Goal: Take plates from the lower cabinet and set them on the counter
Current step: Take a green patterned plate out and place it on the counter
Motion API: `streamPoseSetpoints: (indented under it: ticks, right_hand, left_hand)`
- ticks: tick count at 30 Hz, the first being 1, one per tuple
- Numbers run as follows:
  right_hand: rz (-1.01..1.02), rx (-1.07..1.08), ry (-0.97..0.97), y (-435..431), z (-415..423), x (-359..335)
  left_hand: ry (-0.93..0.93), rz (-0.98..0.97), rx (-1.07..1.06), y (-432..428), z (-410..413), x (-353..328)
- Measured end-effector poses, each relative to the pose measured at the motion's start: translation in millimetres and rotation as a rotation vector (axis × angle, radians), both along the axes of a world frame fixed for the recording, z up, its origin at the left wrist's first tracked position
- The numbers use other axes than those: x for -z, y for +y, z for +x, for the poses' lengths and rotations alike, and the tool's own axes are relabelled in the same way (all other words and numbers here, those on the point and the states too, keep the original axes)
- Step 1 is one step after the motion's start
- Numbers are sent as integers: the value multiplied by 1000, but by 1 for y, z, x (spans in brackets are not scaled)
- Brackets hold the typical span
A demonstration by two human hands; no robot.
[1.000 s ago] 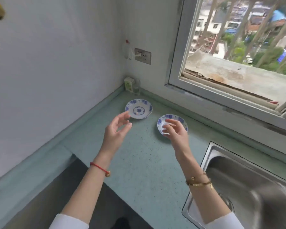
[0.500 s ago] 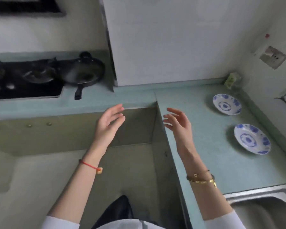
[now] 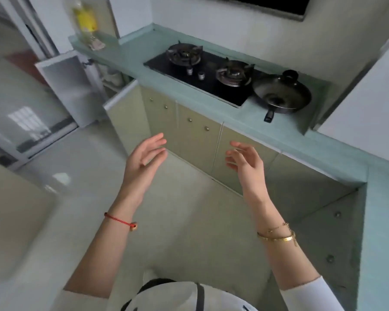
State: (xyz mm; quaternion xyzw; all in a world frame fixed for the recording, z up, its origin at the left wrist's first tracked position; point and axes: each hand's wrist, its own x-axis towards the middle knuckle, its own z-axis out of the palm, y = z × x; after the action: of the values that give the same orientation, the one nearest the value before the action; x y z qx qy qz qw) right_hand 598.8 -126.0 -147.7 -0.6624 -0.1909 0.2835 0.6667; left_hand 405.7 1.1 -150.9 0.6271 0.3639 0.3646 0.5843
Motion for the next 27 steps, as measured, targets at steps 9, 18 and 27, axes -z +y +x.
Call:
streamPoseSetpoints:
  ticks: [9, 18, 27]
  right_hand:
    - [6, -266, 22, 162, -158, 10]
    - [-45, -443, 26, 292, -229, 29]
    - [-37, -524, 30, 471, -238, 42]
  left_hand:
    - [80, 60, -280, 102, -195, 7]
    - [57, 19, -467, 192, -278, 27]
    - [29, 20, -539, 350, -274, 32]
